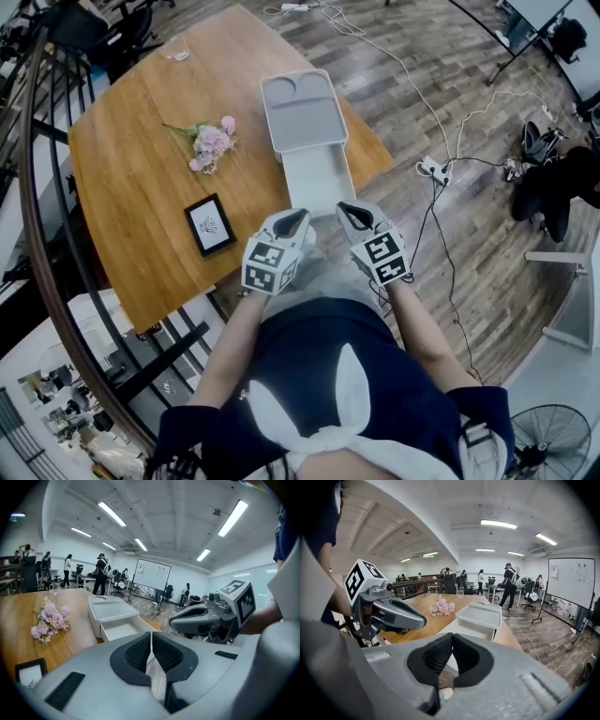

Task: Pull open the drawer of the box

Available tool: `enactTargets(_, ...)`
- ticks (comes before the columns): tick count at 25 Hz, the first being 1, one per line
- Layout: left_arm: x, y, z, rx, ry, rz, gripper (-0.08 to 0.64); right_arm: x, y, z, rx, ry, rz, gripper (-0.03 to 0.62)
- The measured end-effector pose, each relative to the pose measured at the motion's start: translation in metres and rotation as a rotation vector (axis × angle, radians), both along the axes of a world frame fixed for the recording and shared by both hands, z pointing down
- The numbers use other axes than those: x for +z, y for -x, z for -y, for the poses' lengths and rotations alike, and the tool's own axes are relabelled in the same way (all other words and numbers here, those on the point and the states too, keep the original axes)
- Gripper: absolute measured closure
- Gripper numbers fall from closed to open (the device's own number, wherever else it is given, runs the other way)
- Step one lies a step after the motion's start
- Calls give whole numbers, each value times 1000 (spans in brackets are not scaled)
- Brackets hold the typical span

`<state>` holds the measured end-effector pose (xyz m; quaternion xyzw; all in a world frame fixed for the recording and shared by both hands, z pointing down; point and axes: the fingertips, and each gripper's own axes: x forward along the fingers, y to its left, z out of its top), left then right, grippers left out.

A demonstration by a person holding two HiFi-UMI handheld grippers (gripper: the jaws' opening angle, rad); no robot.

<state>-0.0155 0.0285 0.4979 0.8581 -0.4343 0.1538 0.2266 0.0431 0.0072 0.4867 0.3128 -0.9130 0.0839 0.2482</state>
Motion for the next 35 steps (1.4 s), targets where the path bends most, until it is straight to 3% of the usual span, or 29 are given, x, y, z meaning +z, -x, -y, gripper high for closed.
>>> enactTargets(6,-13,-2,-15,-41,-51,21,543,-18,5,-21,16,-43,39,594)
enactTargets(14,-11,-12,-36,-67,-39,56,543,-13,9,-40,14,-5,62,595)
enactTargets(22,-20,-15,-42,-95,-39,5,543,-18,2,-45,34,9,77,595)
enactTargets(35,-29,-2,-36,-137,-39,11,543,-26,-5,-41,76,21,108,595)
